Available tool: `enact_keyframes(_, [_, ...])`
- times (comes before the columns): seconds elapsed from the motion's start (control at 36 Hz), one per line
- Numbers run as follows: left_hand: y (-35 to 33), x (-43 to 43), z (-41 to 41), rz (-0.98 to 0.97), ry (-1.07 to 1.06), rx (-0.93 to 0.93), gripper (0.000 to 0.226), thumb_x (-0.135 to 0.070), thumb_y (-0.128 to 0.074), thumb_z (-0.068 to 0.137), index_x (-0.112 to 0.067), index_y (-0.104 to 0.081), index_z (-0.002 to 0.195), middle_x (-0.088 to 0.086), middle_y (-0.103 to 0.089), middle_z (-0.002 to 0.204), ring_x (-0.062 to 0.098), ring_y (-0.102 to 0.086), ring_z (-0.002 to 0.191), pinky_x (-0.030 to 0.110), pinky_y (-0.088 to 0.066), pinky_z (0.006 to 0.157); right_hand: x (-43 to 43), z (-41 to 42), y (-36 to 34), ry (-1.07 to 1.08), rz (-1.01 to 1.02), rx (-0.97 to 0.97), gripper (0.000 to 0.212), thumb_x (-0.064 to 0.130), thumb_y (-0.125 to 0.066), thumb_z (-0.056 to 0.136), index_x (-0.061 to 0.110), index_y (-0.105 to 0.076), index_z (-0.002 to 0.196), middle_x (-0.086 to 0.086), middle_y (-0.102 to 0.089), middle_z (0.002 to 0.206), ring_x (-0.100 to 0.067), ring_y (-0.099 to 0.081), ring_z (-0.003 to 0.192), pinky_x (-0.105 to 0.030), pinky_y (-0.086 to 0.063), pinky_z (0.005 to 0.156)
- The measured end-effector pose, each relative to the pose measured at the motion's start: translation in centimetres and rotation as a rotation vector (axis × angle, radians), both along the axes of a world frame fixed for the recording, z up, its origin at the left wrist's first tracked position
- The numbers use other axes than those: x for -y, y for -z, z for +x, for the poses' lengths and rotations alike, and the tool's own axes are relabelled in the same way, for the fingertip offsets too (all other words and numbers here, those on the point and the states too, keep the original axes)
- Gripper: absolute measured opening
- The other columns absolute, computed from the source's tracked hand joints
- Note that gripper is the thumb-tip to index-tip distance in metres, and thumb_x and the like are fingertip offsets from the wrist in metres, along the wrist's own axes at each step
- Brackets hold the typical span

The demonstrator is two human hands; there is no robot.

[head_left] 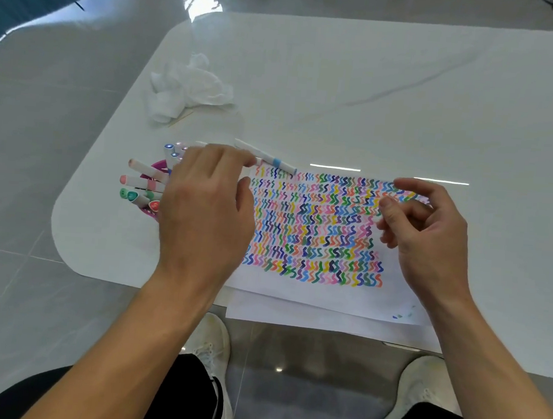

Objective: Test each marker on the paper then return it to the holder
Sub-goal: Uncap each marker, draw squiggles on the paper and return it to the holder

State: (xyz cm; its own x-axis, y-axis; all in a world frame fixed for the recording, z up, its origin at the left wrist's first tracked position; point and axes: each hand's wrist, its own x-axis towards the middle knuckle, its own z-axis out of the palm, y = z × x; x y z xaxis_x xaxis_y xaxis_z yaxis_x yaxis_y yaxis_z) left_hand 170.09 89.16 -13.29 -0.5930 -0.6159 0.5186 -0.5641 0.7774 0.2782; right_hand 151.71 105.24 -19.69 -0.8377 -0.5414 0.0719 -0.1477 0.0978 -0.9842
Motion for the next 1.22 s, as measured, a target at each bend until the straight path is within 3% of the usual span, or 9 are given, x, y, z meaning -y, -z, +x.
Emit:
enact_keyframes(0.19, [1.7, -1.8, -3.0, 0.187, 0.209, 0.104, 0.022, -0.002, -0.065, 0.088, -0.012, -0.072, 0.107, 0.003, -0.07, 0.103, 0.023, -0.06, 0.101, 0.03, -0.044, 0.084, -0.7, -0.8, 0.2, 0.03, 0.011, 0.003, 0.02, 0.015, -0.071, 0.099, 0.017, -0.064, 0.118, -0.006, -0.071, 0.072, -0.012, -0.066, 0.061, -0.02, -0.052, 0.058])
enact_keyframes(0.42, [4.8, -0.7, -5.3, 0.302, 0.14, 0.253, 0.031, -0.01, -0.054, 0.096, -0.017, -0.066, 0.124, 0.001, -0.067, 0.122, 0.021, -0.057, 0.116, 0.033, -0.044, 0.091, -1.4, -1.4, 0.4, 0.044, 0.04, -0.001, 0.02, 0.021, -0.07, 0.1, 0.016, -0.065, 0.118, -0.007, -0.072, 0.073, -0.008, -0.064, 0.058, -0.017, -0.05, 0.056])
enact_keyframes(0.61, [5.8, 1.1, -6.8, 0.3, 0.101, 0.336, 0.065, 0.007, -0.047, 0.086, -0.013, -0.046, 0.148, 0.002, -0.042, 0.156, 0.021, -0.034, 0.146, 0.039, -0.032, 0.118, -1.9, -2.0, 1.0, 0.048, 0.096, -0.012, 0.018, 0.023, -0.069, 0.101, 0.02, -0.065, 0.118, -0.005, -0.072, 0.073, -0.008, -0.066, 0.06, -0.019, -0.053, 0.059])
enact_keyframes(0.69, [6.2, 1.1, -7.3, 0.295, 0.084, 0.338, 0.079, 0.015, -0.046, 0.078, -0.012, -0.039, 0.152, 0.003, -0.037, 0.159, 0.021, -0.025, 0.15, 0.038, -0.027, 0.121, -2.0, -2.2, 1.4, 0.031, 0.131, -0.013, 0.011, 0.023, -0.068, 0.101, 0.022, -0.066, 0.112, -0.003, -0.072, 0.072, -0.007, -0.065, 0.059, -0.019, -0.052, 0.058])
enact_keyframes(0.78, [6.7, 0.7, -7.7, 0.287, 0.052, 0.328, 0.075, 0.015, -0.046, 0.08, -0.011, -0.042, 0.15, 0.005, -0.044, 0.154, 0.026, -0.033, 0.145, 0.039, -0.032, 0.117, -2.1, -2.4, 1.5, 0.012, 0.163, -0.029, 0.006, 0.023, -0.067, 0.102, 0.027, -0.067, 0.106, 0.001, -0.071, 0.071, -0.007, -0.065, 0.061, -0.018, -0.052, 0.057])
enact_keyframes(0.92, [6.7, 1.3, -8.1, 0.263, 0.003, 0.278, 0.069, 0.016, -0.05, 0.077, -0.011, -0.054, 0.141, 0.008, -0.058, 0.132, 0.031, -0.049, 0.122, 0.042, -0.044, 0.095, -2.1, -2.6, 1.9, 0.004, 0.184, -0.006, 0.006, 0.024, -0.066, 0.103, 0.027, -0.065, 0.108, 0.004, -0.071, 0.069, -0.006, -0.064, 0.059, -0.017, -0.051, 0.057])
enact_keyframes(1.06, [6.6, 1.4, -8.1, 0.249, -0.027, 0.234, 0.049, 0.017, -0.048, 0.081, -0.004, -0.07, 0.119, 0.012, -0.06, 0.109, 0.033, -0.053, 0.103, 0.032, -0.037, 0.083, -1.8, -2.9, 2.4, 0.023, 0.238, 0.008, 0.008, 0.03, -0.061, 0.105, 0.024, -0.065, 0.108, 0.007, -0.072, 0.07, -0.004, -0.062, 0.056, -0.013, -0.047, 0.054])
enact_keyframes(1.14, [6.7, 1.4, -8.0, 0.254, -0.064, 0.236, 0.04, 0.016, -0.05, 0.085, -0.002, -0.073, 0.113, 0.011, -0.058, 0.105, 0.032, -0.053, 0.099, 0.026, -0.03, 0.079, -1.6, -3.0, 2.5, 0.04, 0.245, 0.022, 0.013, 0.034, -0.059, 0.106, 0.024, -0.066, 0.108, 0.006, -0.071, 0.07, -0.004, -0.061, 0.054, -0.014, -0.046, 0.052])
enact_keyframes(1.22, [6.7, 1.4, -8.1, 0.269, -0.094, 0.229, 0.035, 0.015, -0.055, 0.085, -0.002, -0.075, 0.109, 0.012, -0.06, 0.107, 0.035, -0.057, 0.095, 0.03, -0.034, 0.079, -1.7, -3.0, 2.6, 0.039, 0.245, 0.038, 0.012, 0.035, -0.058, 0.106, 0.025, -0.066, 0.107, 0.005, -0.071, 0.07, -0.003, -0.06, 0.054, -0.014, -0.046, 0.053])
